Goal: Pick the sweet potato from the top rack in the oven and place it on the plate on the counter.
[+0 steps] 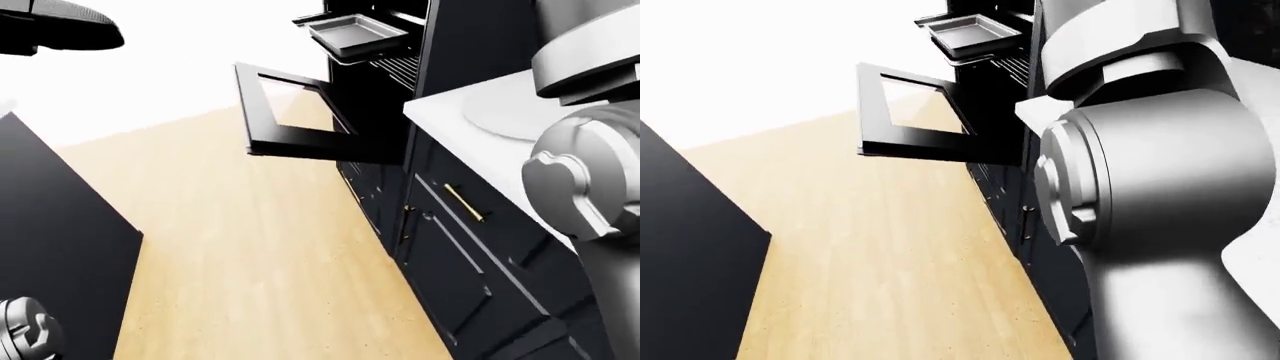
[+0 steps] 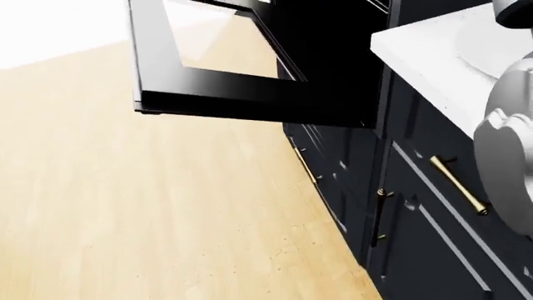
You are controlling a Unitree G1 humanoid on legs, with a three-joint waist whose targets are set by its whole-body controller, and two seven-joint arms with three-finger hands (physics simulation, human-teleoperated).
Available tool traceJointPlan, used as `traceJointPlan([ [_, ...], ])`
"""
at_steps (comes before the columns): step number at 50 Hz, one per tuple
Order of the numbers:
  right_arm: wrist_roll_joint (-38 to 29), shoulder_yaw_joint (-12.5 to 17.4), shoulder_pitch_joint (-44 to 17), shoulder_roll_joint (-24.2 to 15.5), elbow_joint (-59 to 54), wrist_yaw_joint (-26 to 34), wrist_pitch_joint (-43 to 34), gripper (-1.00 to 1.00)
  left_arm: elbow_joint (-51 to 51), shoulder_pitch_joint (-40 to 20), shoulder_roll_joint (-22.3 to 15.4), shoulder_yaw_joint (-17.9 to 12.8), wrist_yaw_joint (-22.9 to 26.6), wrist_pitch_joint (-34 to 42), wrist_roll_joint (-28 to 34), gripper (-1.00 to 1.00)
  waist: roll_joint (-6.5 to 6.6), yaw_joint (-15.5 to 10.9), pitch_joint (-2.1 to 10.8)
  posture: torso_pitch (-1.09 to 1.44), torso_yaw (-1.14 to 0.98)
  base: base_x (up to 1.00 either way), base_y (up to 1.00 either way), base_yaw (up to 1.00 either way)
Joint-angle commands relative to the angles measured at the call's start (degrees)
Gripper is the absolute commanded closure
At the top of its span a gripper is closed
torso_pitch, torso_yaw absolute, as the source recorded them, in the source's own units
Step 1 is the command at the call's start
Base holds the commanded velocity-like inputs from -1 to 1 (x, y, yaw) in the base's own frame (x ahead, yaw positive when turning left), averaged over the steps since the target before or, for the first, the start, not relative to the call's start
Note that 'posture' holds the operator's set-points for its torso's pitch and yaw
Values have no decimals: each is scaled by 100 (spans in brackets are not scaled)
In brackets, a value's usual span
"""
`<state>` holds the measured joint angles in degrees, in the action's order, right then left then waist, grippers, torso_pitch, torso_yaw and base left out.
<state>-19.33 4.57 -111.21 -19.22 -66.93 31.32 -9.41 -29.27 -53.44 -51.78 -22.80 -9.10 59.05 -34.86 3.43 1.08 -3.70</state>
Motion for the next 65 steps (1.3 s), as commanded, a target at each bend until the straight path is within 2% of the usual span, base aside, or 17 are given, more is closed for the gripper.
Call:
traceJointPlan([
  [1, 28, 0, -133, -2, 191, -129, 117, 100, 48, -54, -71, -93, -42, -78, 87, -100, -72, -14, -75, 0, 0, 0, 0, 0],
  [4, 118, 29, -36, -12, 418, -117, -93, 100, 53, 11, -41, -108, -23, -119, 104, -100, 245, 177, -219, 0, 0, 0, 0, 0],
  [6, 220, 88, -50, -35, 540, -118, -121, 100, 71, -15, -39, -90, -15, -133, 120, -100, 635, 294, -83, 0, 0, 0, 0, 0],
  [7, 233, 103, -44, -82, 609, -215, -154, 100, 68, -31, -16, -85, -26, -130, 113, -100, 411, 199, -188, 0, 0, 0, 0, 0],
  [11, 338, 112, 104, -143, 829, -309, -144, 100, 73, -20, 21, -59, -15, -144, 142, -100, 310, 242, -50, 0, 0, 0, 0, 0],
  [20, 808, 286, 764, -83, 2012, -533, -783, 100, 105, -45, 79, -43, 27, -150, 217, -100, -134, 45, -126, 0, 0, 0, 0, 0],
  [22, 950, 250, 888, -93, 2133, -565, -825, 100, 87, -38, 80, -43, 39, -136, 228, -100, -381, 1, 60, 0, 0, 0, 0, -12],
  [30, 1049, 100, 890, -191, 2072, -683, -767, 100, 51, -17, 90, -71, 55, -114, 261, -100, -15, -7, 62, 0, 0, 0, 0, -95],
  [34, 1053, 95, 873, -211, 2029, -734, -731, 100, 54, 24, 74, -102, 85, -147, 281, -100, 605, -26, 118, 0, 0, 0, 0, -100],
  [35, 1102, 130, 849, -200, 1995, -741, -744, 100, 37, 38, 79, -113, 92, -147, 271, -100, 347, 0, -11, 0, 0, 0, 0, -100],
  [39, 930, 24, 869, -206, 1880, -868, -694, 100, 18, 65, 56, -158, 83, -125, 249, -100, 282, -16, 166, 0, 0, 0, -18, -75],
  [40, 793, -90, 873, -233, 1856, -779, -781, 100, 14, 68, 57, -159, 78, -121, 239, -100, 480, 153, 87, 0, 0, 0, 0, 0],
  [46, 609, -36, 888, -165, 1744, -854, -710, 100, 28, 57, 36, -154, 59, -125, 214, -100, -341, 4, -43, 0, 0, 0, 0, 0],
  [52, 609, 0, 876, -160, 1627, -854, -695, 100, 72, -40, -12, -119, 42, -105, 166, -100, -8, 36, -59, 0, 0, 0, 0, 0],
  [53, 611, -7, 884, -164, 1642, -777, -687, 100, 86, -53, -9, -84, 32, -115, 180, -100, -4, 34, 122, 0, 0, 16, 0, 0],
  [60, 608, 40, 924, -184, 1643, -809, -709, 100, 57, -73, 2, -55, 36, -93, 199, -100, 256, 54, -160, 0, 0, 46, 0, 0],
  [65, 635, 77, 926, -196, 1663, -857, -711, 100, 43, -62, -8, -103, 48, -76, 195, -100, 15, 58, -22, 0, 0, 58, 0, 0],
])
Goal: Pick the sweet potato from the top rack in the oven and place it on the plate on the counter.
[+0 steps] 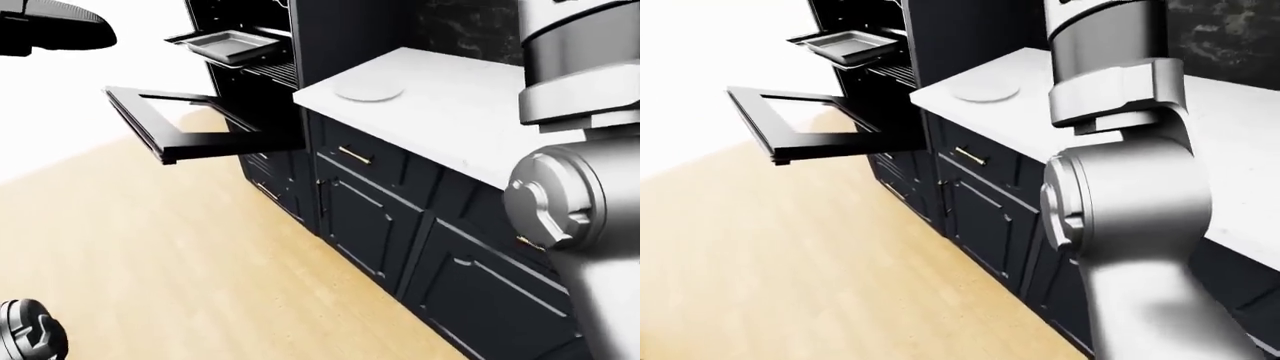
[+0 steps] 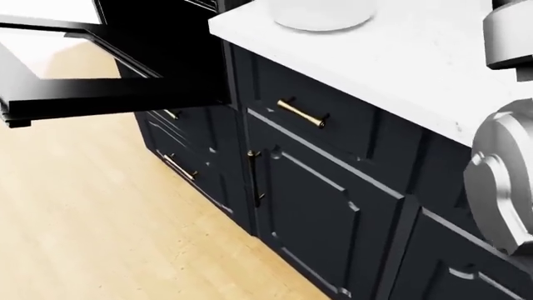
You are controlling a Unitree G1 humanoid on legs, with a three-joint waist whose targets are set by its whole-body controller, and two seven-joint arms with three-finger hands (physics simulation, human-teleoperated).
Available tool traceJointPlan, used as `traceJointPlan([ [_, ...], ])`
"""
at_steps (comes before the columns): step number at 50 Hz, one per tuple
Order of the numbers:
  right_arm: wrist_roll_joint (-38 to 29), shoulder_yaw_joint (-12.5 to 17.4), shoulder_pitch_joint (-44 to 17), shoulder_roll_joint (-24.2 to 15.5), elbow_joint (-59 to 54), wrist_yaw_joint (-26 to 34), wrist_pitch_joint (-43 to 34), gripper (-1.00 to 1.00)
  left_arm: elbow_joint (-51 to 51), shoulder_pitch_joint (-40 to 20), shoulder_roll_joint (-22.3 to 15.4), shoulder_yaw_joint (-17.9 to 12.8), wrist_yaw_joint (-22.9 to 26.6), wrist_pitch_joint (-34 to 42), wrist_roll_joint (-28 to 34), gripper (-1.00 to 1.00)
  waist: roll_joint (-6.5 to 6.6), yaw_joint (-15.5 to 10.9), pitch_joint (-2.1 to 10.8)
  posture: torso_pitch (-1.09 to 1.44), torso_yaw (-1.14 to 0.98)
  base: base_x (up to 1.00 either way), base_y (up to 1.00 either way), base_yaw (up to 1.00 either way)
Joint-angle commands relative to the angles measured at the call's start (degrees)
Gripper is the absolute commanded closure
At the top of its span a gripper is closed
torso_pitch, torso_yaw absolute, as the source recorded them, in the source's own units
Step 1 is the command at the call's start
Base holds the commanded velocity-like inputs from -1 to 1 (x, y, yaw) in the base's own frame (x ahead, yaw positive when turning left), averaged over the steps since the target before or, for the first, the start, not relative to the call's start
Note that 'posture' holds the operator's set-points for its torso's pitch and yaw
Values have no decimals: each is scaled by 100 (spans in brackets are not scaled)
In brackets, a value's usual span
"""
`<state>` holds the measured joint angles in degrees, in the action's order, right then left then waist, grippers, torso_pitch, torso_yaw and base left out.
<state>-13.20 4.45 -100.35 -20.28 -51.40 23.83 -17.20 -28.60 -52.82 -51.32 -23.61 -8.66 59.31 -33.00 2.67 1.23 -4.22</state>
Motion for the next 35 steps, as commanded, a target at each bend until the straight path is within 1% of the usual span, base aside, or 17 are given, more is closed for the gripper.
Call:
traceJointPlan([
  [1, -23, 43, -144, -104, 124, -104, 83, 100, -30, -120, -57, -33, 0, -94, 1, -100, 37, 19, 38, 0, 0, 59, 0, 0],
  [5, 18, 74, -134, -109, 180, -115, 41, 100, -67, -79, -82, -68, -5, -83, -24, -100, -236, -119, 57, 0, 0, 58, 0, 0],
  [7, 7, 60, -84, -114, 244, -110, 22, 100, -81, -85, -85, -68, -18, -73, -44, -100, -583, -157, 165, 0, 0, 58, 0, 0],
  [9, 29, 87, -56, -135, 283, -129, 2, 100, -71, -96, -106, -61, -28, -69, -50, -100, -445, -171, 59, 0, 0, 59, 0, 0],
  [12, 36, 92, -48, -154, 317, -162, -32, 100, -95, -104, -115, -55, -47, -45, -75, -100, -342, -124, 150, 0, 0, 55, 0, 0],
  [15, 36, 85, -42, -170, 331, -156, -111, 100, -100, -128, -109, -33, -70, -37, -88, -100, -161, -90, 114, 0, 0, 27, 0, 0],
  [16, 21, 73, -31, -175, 336, -167, -94, 100, -96, -136, -112, -24, -72, -40, -86, -100, -76, -106, 209, 0, 0, 6, 0, 0],
  [18, 25, 77, -27, -177, 323, -189, -140, 100, -100, -139, -115, -12, -79, -37, -79, -100, 371, -98, 240, 0, 0, 6, 0, 0],
  [19, 53, 101, -28, -172, 317, -190, -147, 100, -97, -143, -113, -17, -78, -33, -83, -100, 302, -88, 275, 0, 0, 6, 0, 0],
  [21, 60, 102, -21, -178, 328, -184, -163, 100, -99, -150, -124, -18, -70, -32, -83, -100, 375, -99, 200, 0, 0, 10, 0, 0],
  [23, 48, 87, -26, -179, 345, -184, -160, 100, -90, -169, -126, -16, -76, -28, -89, -100, 243, -94, 270, 0, 0, 27, 0, 0],
  [28, 38, 69, -43, -191, 306, -189, -130, 100, -31, -201, -127, 17, -56, -67, -68, -100, -102, -145, 65, 0, 0, 39, 0, 0],
  [30, 37, 65, -59, -183, 289, -175, -133, 100, -26, -198, -116, 21, -52, -76, -61, -100, -328, -176, 119, 0, 0, 40, 0, 0],
  [31, 46, 74, -55, -173, 294, -171, -134, 100, -30, -184, -115, 21, -51, -83, -50, -100, -538, -172, 215, 0, 0, 41, 0, 0],
  [32, 1, 44, -43, -184, 287, -178, -163, 100, -26, -185, -108, 11, -49, -86, -51, -100, -434, -144, 187, 0, 0, 41, 0, 0],
  [33, -18, 40, -29, -189, 267, -172, -175, 100, -25, -179, -107, 14, -49, -93, -41, -100, -418, -150, -90, 0, 0, 0, 0, 0],
  [35, -132, -32, 22, -190, 258, -136, -214, 100, -48, -143, -79, 22, -44, -108, -29, -100, -401, -138, 69, 0, 0, 0, 0, 0],
])
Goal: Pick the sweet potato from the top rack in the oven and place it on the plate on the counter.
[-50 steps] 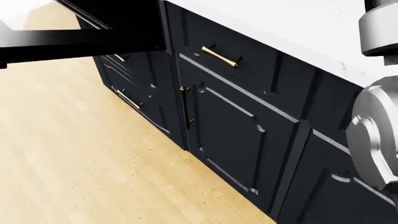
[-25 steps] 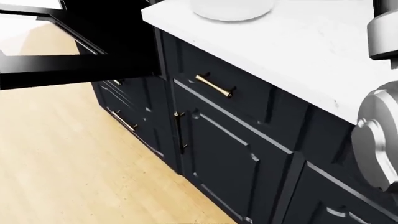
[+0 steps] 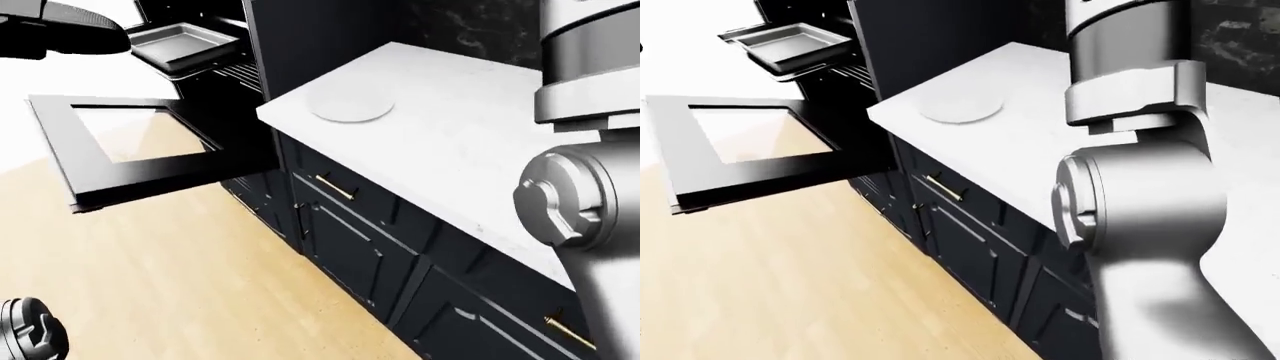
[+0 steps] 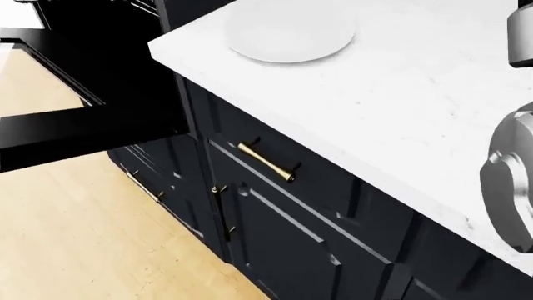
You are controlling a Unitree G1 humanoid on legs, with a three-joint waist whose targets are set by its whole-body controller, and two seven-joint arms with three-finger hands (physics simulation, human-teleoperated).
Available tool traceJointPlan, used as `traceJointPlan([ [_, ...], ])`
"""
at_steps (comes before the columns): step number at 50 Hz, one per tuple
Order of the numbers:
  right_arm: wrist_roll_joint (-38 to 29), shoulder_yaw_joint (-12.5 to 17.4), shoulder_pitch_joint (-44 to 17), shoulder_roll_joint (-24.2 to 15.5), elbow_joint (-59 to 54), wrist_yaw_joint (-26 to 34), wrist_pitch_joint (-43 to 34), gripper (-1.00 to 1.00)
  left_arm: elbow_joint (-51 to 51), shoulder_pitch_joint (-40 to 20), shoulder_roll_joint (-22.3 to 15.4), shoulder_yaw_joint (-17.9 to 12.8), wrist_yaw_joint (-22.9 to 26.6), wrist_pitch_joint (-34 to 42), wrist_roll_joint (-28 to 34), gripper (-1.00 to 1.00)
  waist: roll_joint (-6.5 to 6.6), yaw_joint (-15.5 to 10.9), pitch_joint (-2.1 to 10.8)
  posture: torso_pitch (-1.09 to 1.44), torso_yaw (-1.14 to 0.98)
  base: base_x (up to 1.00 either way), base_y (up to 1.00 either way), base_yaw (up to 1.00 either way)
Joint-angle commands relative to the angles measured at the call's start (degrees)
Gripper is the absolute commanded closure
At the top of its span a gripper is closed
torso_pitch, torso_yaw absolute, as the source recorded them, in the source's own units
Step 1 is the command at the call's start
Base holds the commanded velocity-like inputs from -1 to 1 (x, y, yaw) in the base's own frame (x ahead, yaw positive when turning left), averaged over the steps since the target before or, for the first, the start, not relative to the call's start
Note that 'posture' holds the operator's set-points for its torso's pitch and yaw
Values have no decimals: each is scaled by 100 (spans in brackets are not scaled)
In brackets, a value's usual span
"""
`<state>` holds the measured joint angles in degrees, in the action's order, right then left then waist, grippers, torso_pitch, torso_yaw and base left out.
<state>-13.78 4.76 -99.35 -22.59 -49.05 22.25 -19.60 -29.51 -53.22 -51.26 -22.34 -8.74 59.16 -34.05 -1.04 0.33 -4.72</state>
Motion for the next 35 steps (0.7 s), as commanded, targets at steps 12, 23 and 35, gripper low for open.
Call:
traceJointPlan([
  [12, -309, -49, -95, 31, -222, -82, -97, 100, -39, -17, -78, -188, -58, -51, 46, -100, 425, 75, 113, 0, 0, 0, 0, 0],
  [23, -1319, -341, -39, 145, -1382, -68, 135, 100, -24, 125, -62, -239, -37, -160, 55, -100, 401, 139, 178, 0, 0, 0, 0, 0],
  [35, -1789, -266, 58, 399, -2163, -259, 616, 100, 50, -24, -100, -152, -76, -147, 24, -100, 405, 146, 117, 0, 0, 0, 0, 0],
])
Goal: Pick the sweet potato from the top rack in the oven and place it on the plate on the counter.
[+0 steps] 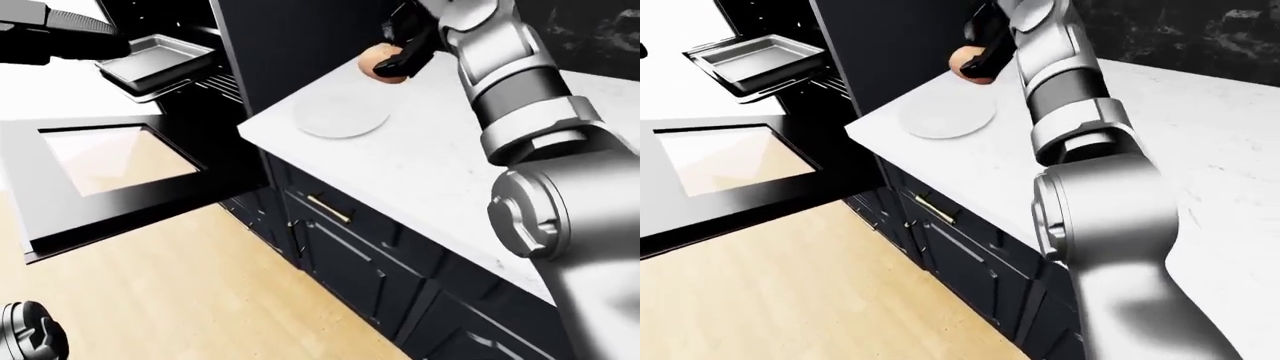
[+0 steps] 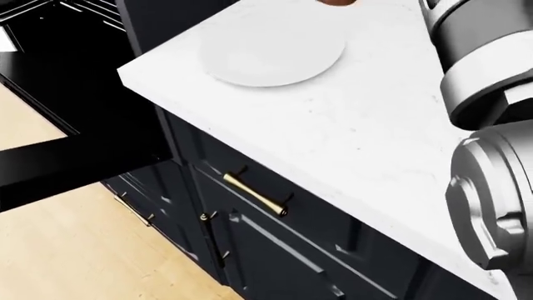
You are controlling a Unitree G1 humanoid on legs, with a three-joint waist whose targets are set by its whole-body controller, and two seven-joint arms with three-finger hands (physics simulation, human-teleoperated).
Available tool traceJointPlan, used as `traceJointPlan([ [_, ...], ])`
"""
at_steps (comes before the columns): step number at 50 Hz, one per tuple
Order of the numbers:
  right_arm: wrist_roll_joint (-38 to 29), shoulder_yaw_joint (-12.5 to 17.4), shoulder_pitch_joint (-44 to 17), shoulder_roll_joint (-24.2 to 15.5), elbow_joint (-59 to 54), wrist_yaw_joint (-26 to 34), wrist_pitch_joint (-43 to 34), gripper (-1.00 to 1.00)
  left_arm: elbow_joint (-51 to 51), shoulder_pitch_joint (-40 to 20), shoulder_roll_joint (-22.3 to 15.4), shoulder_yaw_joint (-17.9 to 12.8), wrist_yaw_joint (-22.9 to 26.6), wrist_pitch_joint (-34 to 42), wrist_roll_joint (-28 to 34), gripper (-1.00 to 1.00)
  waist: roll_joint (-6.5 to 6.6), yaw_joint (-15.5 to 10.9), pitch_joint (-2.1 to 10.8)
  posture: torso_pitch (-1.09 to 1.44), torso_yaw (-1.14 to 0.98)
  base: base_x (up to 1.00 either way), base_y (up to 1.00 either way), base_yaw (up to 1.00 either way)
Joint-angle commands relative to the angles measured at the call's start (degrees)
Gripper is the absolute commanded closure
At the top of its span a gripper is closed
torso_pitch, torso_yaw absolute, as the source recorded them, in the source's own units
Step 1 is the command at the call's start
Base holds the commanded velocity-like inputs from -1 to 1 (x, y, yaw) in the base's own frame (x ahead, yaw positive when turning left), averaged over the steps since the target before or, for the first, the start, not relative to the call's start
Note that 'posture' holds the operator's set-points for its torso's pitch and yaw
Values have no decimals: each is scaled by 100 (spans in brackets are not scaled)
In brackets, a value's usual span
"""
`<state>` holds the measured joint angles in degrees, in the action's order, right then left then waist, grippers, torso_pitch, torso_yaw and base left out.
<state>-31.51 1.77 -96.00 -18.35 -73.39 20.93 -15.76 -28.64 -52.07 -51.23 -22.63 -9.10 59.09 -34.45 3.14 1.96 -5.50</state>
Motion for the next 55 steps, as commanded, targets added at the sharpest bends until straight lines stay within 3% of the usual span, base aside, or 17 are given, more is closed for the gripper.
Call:
traceJointPlan([
  [1, -13, 55, -237, 15, 243, -171, 293, 100, -46, -133, -101, -125, -37, -145, 68, -100, -12, -16, 189, 0, 0, 0, 0, 0],
  [10, 85, 214, -129, 333, -21, -563, 605, 100, -115, 19, -116, -244, -2, -164, 59, -100, 27, 23, 194, 0, 0, 0, 0, 0],
  [13, 354, 431, -181, 372, -38, -718, 675, 100, -119, 92, -161, -298, 14, -174, 35, -100, 45, 39, 202, 0, 0, 0, 0, 0],
  [15, 294, 341, -188, 365, -64, -763, 710, 100, -125, 122, -187, -363, 1, -163, -9, -100, 59, 50, 202, 0, 0, 0, 0, 0],
  [16, 487, 494, -206, 384, -60, -749, 669, 100, -140, 145, -190, -365, -12, -171, -24, -100, 67, 53, 202, 0, 0, 0, 0, 0],
  [23, 574, 403, -186, 397, -55, -762, 850, 100, -138, 181, -272, -386, -79, -191, -145, -100, 103, 76, 213, 0, 0, 0, 0, 0],
  [24, 554, 375, -185, 386, -57, -791, 843, 100, -134, 172, -286, -391, -93, -189, -167, -100, 117, 50, 358, 0, 0, 9, 0, 0],
  [29, 596, 362, -193, 364, -43, -744, 838, 100, -105, 109, -327, -340, -163, -189, -245, -100, 226, -17, 309, 0, 0, 9, 0, 0],
  [33, 628, 367, -173, 349, -42, -753, 849, 100, -65, 58, -351, -280, -186, -209, -259, -100, 431, -20, 373, 0, 0, 9, 0, 0],
  [35, 635, 361, -173, 348, -41, -751, 850, 100, -58, 19, -363, -255, -202, -203, -271, -100, 372, -23, 434, 0, 0, 10, 0, 0],
  [37, 628, 343, -175, 352, -36, -731, 858, 100, -67, 24, -357, -247, -210, -204, -272, -100, 345, -38, 381, 0, 0, 9, 0, 0],
  [44, 626, 331, -136, 341, -34, -739, 890, 100, -83, 98, -331, -278, -205, -236, -255, -100, -1, -46, 319, 0, 0, 9, 0, 0],
  [47, 630, 332, -140, 342, -34, -742, 888, 100, -105, 141, -327, -305, -198, -249, -257, -100, -294, -77, 388, 0, 0, 10, 0, 0],
  [48, 645, 341, -137, 345, -32, -727, 892, 100, -107, 155, -331, -313, -202, -249, -257, -100, -512, -95, 463, 0, 0, 9, 0, 0],
  [49, 621, 320, -130, 340, -34, -736, 899, 100, -118, 170, -327, -312, -202, -248, -262, -100, -305, -104, 377, 0, 0, 9, 0, 0],
  [52, 637, 332, -115, 336, -34, -741, 908, 100, -110, 168, -337, -309, -207, -252, -267, -100, -296, -186, 527, 0, 0, 10, 0, 0],
  [55, 648, 338, -115, 338, -34, -739, 902, 100, -118, 167, -332, -310, -228, -234, -280, -100, -168, -202, 431, 0, 0, 9, 0, 0],
])
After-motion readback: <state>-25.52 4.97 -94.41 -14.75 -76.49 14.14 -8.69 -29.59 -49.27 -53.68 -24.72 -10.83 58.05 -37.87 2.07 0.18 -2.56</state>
